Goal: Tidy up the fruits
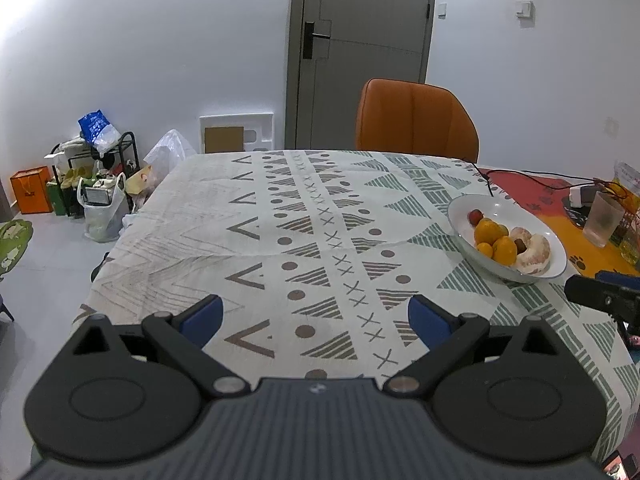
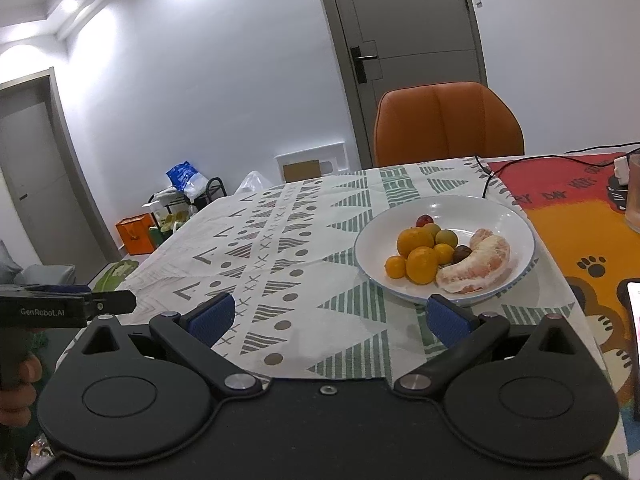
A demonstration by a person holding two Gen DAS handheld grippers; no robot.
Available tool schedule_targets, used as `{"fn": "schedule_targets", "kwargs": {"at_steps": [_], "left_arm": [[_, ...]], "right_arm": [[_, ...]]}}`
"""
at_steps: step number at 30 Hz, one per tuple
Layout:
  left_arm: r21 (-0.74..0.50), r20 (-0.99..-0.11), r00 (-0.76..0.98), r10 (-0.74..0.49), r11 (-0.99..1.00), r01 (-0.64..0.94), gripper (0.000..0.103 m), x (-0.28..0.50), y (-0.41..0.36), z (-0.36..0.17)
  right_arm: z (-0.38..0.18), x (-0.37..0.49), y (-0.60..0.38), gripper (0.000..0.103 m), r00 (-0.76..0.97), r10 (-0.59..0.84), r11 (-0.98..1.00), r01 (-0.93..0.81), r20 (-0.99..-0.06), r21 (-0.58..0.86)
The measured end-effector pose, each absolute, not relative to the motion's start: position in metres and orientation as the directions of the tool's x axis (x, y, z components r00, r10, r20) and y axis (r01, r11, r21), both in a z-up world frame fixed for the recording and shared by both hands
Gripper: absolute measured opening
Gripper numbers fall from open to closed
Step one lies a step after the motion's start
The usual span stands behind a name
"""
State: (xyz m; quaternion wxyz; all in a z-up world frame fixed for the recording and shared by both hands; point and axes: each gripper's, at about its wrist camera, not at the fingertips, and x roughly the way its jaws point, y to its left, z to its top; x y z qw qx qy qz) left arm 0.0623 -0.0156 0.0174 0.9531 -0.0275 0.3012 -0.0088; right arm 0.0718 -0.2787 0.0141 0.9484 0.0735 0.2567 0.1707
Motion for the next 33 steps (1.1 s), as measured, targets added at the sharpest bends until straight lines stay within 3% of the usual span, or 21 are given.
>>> {"fn": "schedule_targets", "kwargs": {"at_steps": [33], "left_arm": [[-0.062, -0.585, 0.811, 0.027, 0.995, -0.078, 0.098, 0.058, 0.003, 0.018]], "right_arm": [[0.008, 0.084, -0.269, 0.103, 0.79, 0.385, 0.921, -0.3, -0.476, 0.247]]}}
